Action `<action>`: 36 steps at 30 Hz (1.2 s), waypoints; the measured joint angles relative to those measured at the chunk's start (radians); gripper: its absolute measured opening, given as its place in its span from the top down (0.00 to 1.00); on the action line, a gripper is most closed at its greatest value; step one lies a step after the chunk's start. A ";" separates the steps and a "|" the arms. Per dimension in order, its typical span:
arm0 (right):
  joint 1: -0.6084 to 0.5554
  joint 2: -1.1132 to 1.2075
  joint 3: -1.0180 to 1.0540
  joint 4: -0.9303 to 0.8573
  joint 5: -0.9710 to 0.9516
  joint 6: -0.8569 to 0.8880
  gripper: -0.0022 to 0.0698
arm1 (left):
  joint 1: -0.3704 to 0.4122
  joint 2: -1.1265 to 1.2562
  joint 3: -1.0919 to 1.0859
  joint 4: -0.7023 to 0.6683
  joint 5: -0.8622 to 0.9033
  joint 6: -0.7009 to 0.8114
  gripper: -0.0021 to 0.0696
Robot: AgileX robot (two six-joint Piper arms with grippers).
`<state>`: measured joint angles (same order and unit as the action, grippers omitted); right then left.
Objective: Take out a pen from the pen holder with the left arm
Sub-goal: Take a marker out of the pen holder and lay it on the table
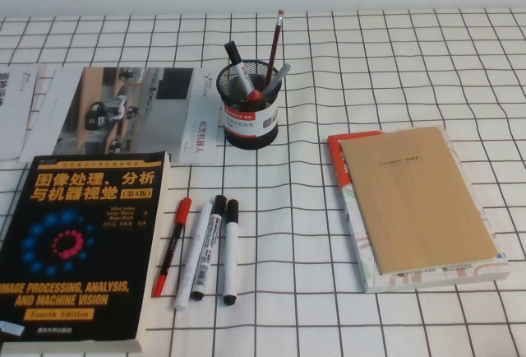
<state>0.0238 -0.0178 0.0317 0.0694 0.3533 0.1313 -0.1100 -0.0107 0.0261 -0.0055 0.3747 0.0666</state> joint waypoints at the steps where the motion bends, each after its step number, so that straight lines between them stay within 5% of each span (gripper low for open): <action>1: 0.000 0.000 0.000 0.000 0.000 0.000 0.99 | 0.000 0.000 0.000 0.000 0.000 0.000 0.98; 11: 0.000 0.000 0.000 0.000 0.000 0.000 0.99 | 0.000 0.000 0.000 -0.059 -0.049 -0.004 0.98; 19: 0.000 0.000 0.000 0.000 0.000 0.000 0.99 | 0.000 0.000 0.000 -0.589 -0.369 -0.097 0.98; 23: 0.000 0.000 0.000 0.000 0.000 0.000 0.99 | 0.000 0.000 0.000 -0.749 -0.491 -0.105 0.98; 31: 0.000 0.000 0.000 0.000 0.000 0.000 0.99 | 0.000 0.000 0.000 -0.792 -0.580 -0.105 0.98; 36: 0.000 0.000 0.000 0.000 0.000 0.000 0.99 | 0.000 0.000 -0.033 -0.725 -0.479 -0.047 0.98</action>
<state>0.0238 -0.0178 0.0317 0.0694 0.3533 0.1313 -0.1100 -0.0107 -0.0067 -0.7309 -0.1040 0.0196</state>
